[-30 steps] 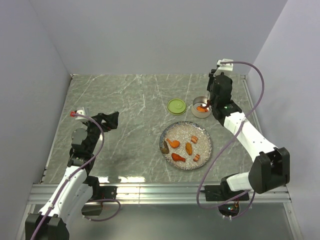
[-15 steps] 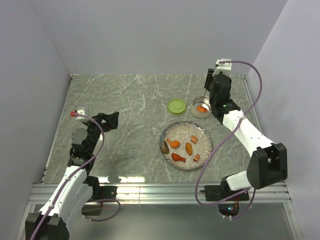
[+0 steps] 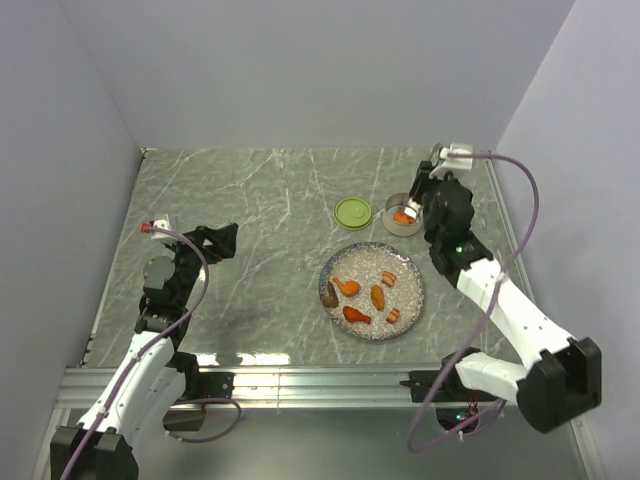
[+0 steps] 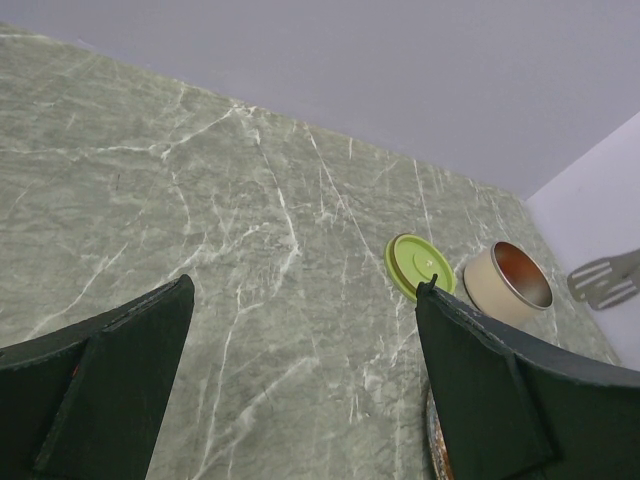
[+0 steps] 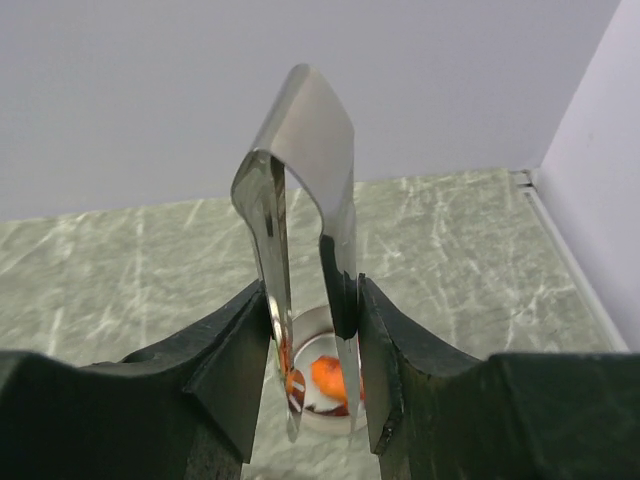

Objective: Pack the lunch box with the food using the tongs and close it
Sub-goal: Place the food into the lunch box, then pick up the food using the clamp, then place the food into the lunch box, then pick up the food using the clamp, then place the food into the lunch box, then pick up the food using the clamp

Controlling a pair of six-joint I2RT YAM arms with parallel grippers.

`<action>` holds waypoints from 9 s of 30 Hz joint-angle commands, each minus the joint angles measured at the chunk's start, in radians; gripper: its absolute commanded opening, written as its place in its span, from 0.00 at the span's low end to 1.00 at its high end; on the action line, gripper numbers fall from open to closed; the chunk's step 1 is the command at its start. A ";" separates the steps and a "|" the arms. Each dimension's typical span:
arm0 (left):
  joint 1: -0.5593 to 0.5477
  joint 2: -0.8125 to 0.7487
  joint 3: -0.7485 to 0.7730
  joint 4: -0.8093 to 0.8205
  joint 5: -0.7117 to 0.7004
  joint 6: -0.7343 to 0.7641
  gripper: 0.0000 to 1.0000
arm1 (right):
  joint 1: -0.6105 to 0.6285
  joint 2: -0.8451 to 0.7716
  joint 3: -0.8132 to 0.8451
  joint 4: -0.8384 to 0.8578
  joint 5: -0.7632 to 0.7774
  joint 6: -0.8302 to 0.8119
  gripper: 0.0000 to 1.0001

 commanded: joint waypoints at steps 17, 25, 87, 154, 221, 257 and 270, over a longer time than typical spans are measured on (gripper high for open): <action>0.004 0.007 0.000 0.053 0.019 0.000 0.99 | 0.421 -0.226 -0.268 -0.099 0.412 0.174 0.45; 0.004 0.010 0.000 0.056 0.020 0.000 0.99 | 0.473 -0.246 -0.312 -0.151 0.519 0.221 0.46; 0.004 0.004 -0.003 0.050 0.016 0.000 0.99 | 0.260 -0.056 -0.026 0.031 0.289 0.013 0.22; 0.004 0.001 0.003 0.002 -0.041 0.005 0.99 | 0.517 -0.319 -0.329 -0.119 0.304 0.154 0.46; 0.004 0.013 0.003 0.018 -0.033 0.002 0.99 | 0.085 0.107 0.137 -0.038 0.018 0.000 0.19; 0.004 0.024 0.005 0.013 -0.038 -0.001 1.00 | -0.092 0.285 0.305 -0.115 -0.079 0.009 0.49; 0.004 0.019 0.003 0.012 -0.038 -0.001 0.99 | 0.046 -0.002 0.026 -0.082 0.046 0.081 0.45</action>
